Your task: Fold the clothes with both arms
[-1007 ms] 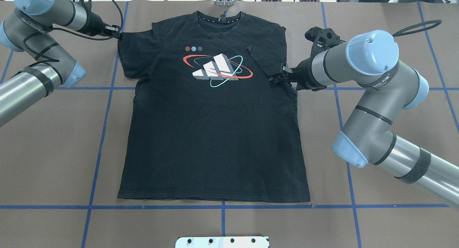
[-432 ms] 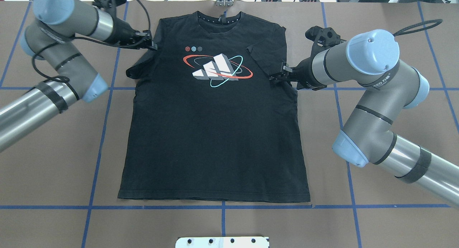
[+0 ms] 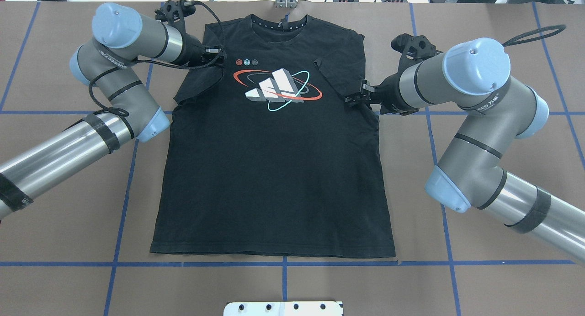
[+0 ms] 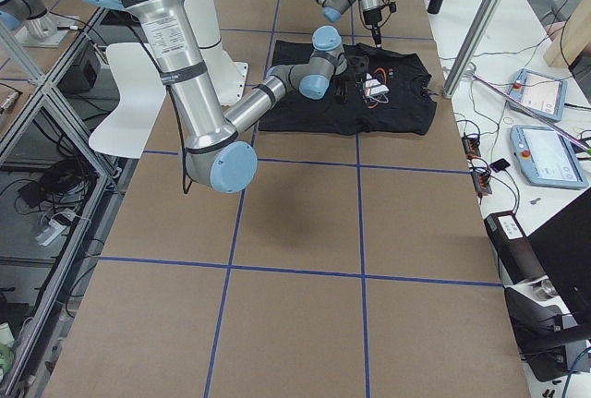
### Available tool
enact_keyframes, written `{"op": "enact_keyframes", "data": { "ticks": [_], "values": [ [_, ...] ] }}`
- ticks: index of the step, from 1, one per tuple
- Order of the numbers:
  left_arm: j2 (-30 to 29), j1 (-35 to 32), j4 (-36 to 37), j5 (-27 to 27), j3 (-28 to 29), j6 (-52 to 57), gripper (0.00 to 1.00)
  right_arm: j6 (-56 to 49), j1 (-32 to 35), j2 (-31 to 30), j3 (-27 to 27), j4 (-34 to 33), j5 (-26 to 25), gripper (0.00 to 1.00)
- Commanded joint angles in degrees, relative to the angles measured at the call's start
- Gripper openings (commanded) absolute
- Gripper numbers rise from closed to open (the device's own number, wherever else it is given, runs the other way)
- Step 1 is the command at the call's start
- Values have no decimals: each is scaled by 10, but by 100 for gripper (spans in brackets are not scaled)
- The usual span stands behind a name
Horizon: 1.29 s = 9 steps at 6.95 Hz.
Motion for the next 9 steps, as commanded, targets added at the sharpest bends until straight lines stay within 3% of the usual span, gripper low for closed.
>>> {"op": "enact_keyframes", "data": {
  "ticks": [1, 2, 3, 5, 6, 7, 8, 9],
  "values": [
    [-20, 2, -1, 32, 32, -1, 0, 1, 0, 0, -1, -1, 0, 100],
    [-21, 2, -1, 35, 33, -2, 32, 1, -1, 1, -2, 0, 0, 100],
    [-21, 2, -2, 35, 25, -4, 89, 5, 0, 1, 0, 0, 0, 100],
    [22, 1, -3, 31, -62, -7, 95, 13, 1, -3, 13, -2, 2, 100],
    [68, 3, 1, 29, -127, -7, 95, 60, -12, -29, 37, -2, 7, 100],
    [101, 3, 4, -9, -170, -8, 99, 111, -53, -81, 72, -2, 4, 100],
    [139, 3, 3, -29, -215, -34, 99, 164, -107, -140, 112, -2, -16, 100],
    [175, 4, 3, -30, -264, -45, 99, 195, -191, -209, 158, -1, -98, 100]
  ]
}}
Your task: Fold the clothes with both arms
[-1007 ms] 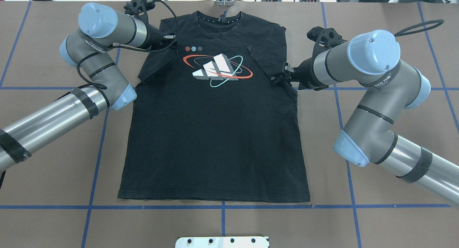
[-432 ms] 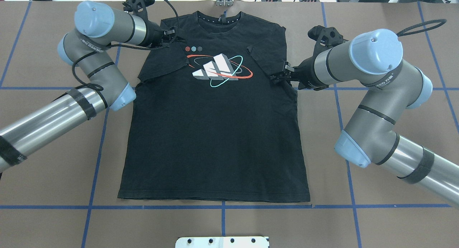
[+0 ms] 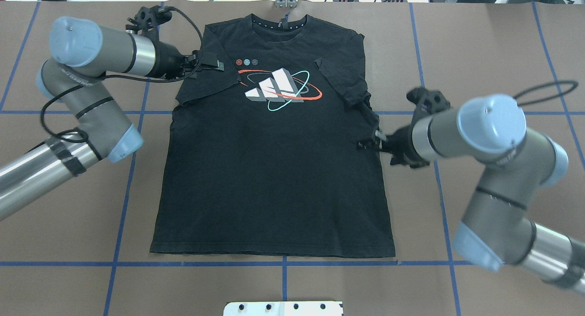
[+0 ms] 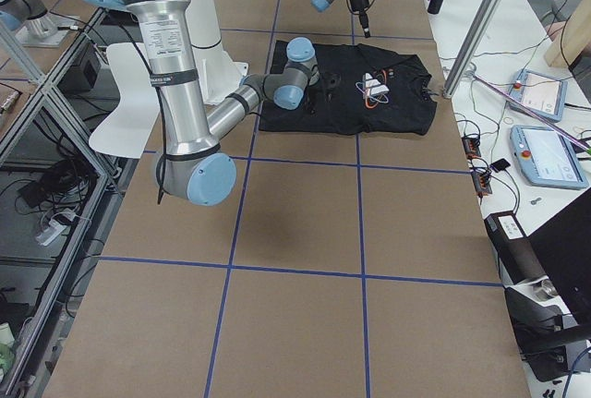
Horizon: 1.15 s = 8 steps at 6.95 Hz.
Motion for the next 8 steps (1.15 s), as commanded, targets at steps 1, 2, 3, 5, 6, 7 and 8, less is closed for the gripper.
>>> {"op": "enact_keyframes", "data": {
  "ticks": [1, 2, 3, 5, 6, 7, 8],
  "values": [
    [65, 0, 1, -31, -75, -25, 99, 148, -145, -83, 60, 1, -122, 100],
    [75, 1, 1, -93, -70, -28, 99, 180, -193, -101, 67, 1, -146, 99],
    [82, 1, 1, -91, -67, -46, 99, 191, -239, -115, 68, 0, -205, 99],
    [78, 3, 11, -90, -66, -57, 99, 200, -244, -133, 77, -8, -208, 98],
    [80, 2, 11, -90, -70, -61, 99, 217, -245, -135, 77, -23, -208, 98],
    [80, 3, 11, -89, -69, -61, 99, 237, -247, -132, 77, -24, -208, 94],
    [81, 3, 11, -88, -68, -61, 99, 238, -247, -128, 75, -24, -208, 92]
  ]
}}
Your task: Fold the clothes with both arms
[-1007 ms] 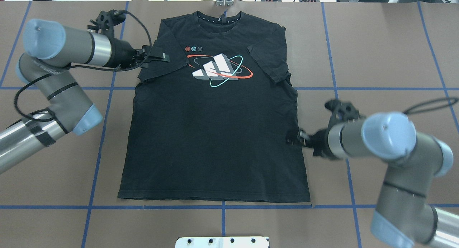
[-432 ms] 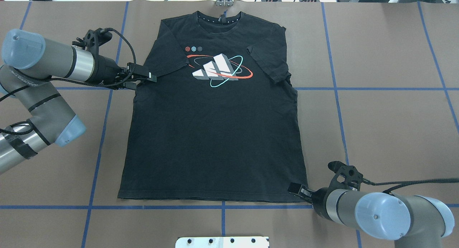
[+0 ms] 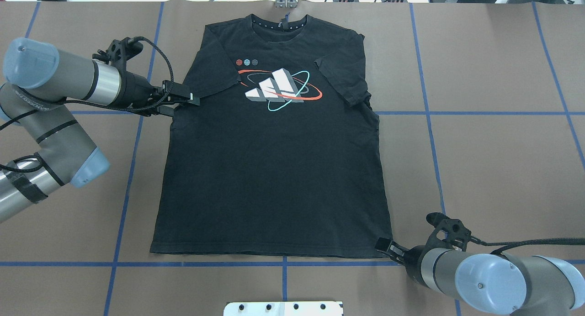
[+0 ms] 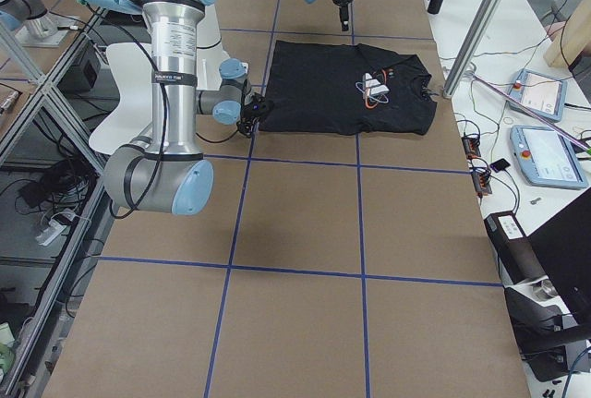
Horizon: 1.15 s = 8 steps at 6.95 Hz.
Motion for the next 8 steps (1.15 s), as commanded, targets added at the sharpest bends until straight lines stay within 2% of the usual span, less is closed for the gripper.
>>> {"op": "enact_keyframes", "data": {
  "ticks": [1, 8],
  "values": [
    [1, 0, 0, 1, 2, 0, 99, 8, -1, 4, -1, -2, 0, 89],
    [3, 0, 0, 1, 3, 0, 99, 8, -1, 10, -4, -2, 0, 80]
  ]
}}
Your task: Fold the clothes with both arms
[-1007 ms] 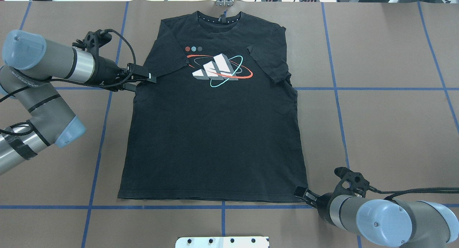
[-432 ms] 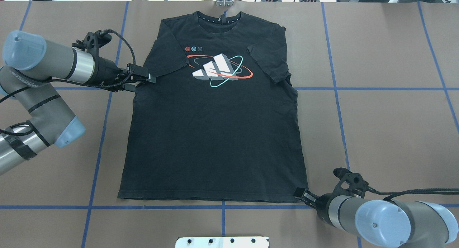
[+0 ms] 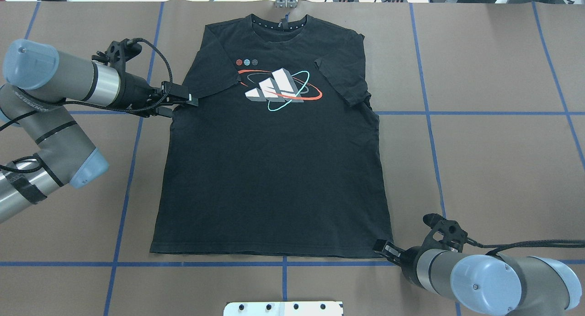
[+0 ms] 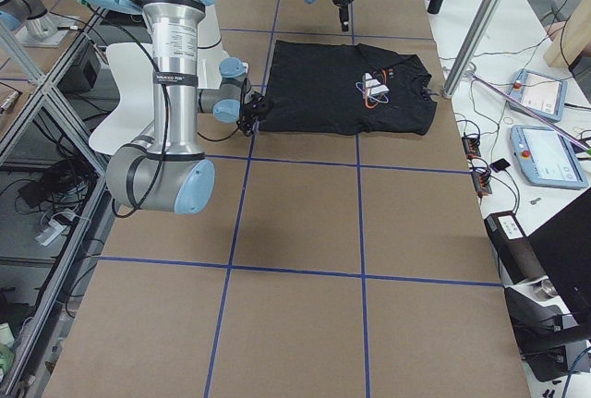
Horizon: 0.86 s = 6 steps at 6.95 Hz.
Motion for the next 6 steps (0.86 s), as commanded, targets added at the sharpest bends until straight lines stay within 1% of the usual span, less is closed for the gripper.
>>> {"op": "enact_keyframes", "data": {
  "ticks": [1, 2, 3, 4, 5, 6],
  "values": [
    [1, 0, 0, 0, 1, 1, 99, 0, 0, 1, -5, 0, -1, 79],
    [1, 0, 0, 0, 2, 2, 99, 0, 0, 1, -5, 0, 0, 79],
    [1, 0, 0, 0, 3, 2, 99, 0, 0, 1, -5, 0, 0, 74],
    [0, 0, 0, 0, 6, 2, 99, 1, 0, 0, -5, -1, -1, 50],
    [0, 0, 0, 0, 7, 2, 99, 2, 1, 0, -5, 0, -1, 14],
    [-1, 0, 0, 0, 7, 2, 99, 3, 1, -1, -3, -1, 0, 0]
  ]
}}
